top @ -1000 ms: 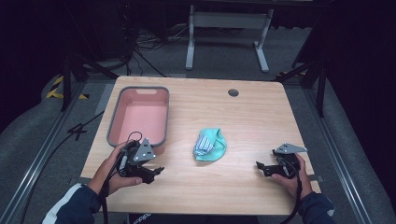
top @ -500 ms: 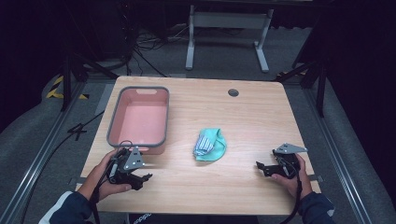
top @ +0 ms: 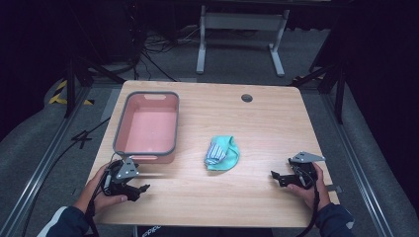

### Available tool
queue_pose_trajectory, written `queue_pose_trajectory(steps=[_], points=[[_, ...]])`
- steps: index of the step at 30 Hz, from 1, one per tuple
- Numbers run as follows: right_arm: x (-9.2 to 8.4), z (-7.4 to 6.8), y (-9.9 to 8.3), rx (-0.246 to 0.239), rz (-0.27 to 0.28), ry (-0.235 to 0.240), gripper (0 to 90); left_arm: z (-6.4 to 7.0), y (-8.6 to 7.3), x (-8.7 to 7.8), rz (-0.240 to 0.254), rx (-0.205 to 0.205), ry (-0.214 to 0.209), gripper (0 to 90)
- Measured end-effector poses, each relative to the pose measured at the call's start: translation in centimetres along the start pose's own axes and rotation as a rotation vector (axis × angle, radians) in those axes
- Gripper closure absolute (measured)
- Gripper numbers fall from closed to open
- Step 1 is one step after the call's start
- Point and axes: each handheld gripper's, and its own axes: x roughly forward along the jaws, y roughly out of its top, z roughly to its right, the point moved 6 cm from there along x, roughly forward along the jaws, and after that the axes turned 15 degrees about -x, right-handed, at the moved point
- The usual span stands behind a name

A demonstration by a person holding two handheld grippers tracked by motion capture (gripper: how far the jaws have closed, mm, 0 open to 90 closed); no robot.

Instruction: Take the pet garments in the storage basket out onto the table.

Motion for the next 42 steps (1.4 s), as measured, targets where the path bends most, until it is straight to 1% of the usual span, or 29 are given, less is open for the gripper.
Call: queue_pose_trajectory(steps=[2, 3, 4, 5, 7, 8, 9, 11, 12, 14, 16, 17, 18, 19, 20, 21, 25, 27, 42], points=[[0.0, 0.0, 0.0, -0.002, -0.001, 0.000, 10.4, -0.4, -0.4, 0.2, 0.004, -0.028, -0.014, 20.4], [0.0, 0.0, 0.0, -0.002, -0.001, 0.000, 10.4, -0.7, -0.6, 0.3, 0.003, -0.028, -0.010, 20.0], [0.0, 0.0, 0.0, -0.002, -0.001, 0.000, 10.4, -1.0, -0.8, 0.4, 0.005, -0.045, -0.012, 20.0], [0.0, 0.0, 0.0, 0.000, 0.000, 0.000, 10.4, -1.1, -1.1, 0.5, 0.009, -0.070, -0.024, 20.1], [0.0, 0.0, 0.0, -0.001, 0.000, 0.000, 10.4, -1.5, -1.5, 0.5, 0.016, -0.099, -0.055, 20.2], [0.0, 0.0, 0.0, -0.002, -0.001, 0.000, 10.4, -1.8, -1.7, 0.6, 0.029, -0.118, -0.057, 20.0], [0.0, 0.0, 0.0, -0.002, -0.001, 0.000, 10.4, -2.1, -1.9, 0.7, 0.033, -0.127, -0.059, 20.2], [0.0, 0.0, 0.0, 0.001, 0.001, 0.000, 10.4, -2.5, -2.4, 0.8, 0.028, -0.153, -0.053, 20.1], [0.0, 0.0, 0.0, 0.000, 0.000, 0.000, 10.4, -2.7, -2.7, 1.0, 0.026, -0.173, -0.050, 20.2], [0.0, 0.0, 0.0, -0.002, -0.001, 0.000, 10.4, -2.8, -2.9, 1.0, 0.042, -0.181, -0.062, 19.0], [0.0, 0.0, 0.0, -0.002, -0.001, 0.000, 10.4, -3.0, -3.0, 1.0, 0.062, -0.182, -0.051, 18.9], [0.0, 0.0, 0.0, -0.002, -0.001, 0.000, 10.4, -3.0, -3.1, 1.0, 0.083, -0.181, -0.053, 18.2], [0.0, 0.0, 0.0, 0.000, -0.002, 0.000, 10.4, -3.0, -3.2, 1.1, 0.100, -0.188, -0.055, 17.0], [0.0, 0.0, 0.0, 0.003, -0.001, 0.001, 10.4, -3.0, -3.3, 1.0, 0.091, -0.187, -0.055, 16.6], [0.0, 0.0, 0.0, 0.001, -0.001, 0.000, 10.4, -3.0, -3.3, 1.0, 0.096, -0.185, -0.053, 16.6], [0.0, 0.0, 0.0, -0.002, -0.001, -0.001, 10.4, -3.0, -3.3, 1.0, 0.100, -0.192, -0.050, 16.6], [-0.1, 0.0, -0.1, 0.002, 0.001, -0.001, 10.4, -2.9, -3.3, 1.0, 0.104, -0.197, -0.048, 16.6], [-0.1, 0.0, -0.1, 0.001, 0.001, -0.001, 10.4, -3.0, -3.3, 1.0, 0.104, -0.193, -0.045, 16.6], [-0.1, 0.0, -0.1, 0.000, -0.002, -0.004, 10.4, -3.0, -3.3, 1.0, 0.103, -0.195, -0.049, 16.4]])
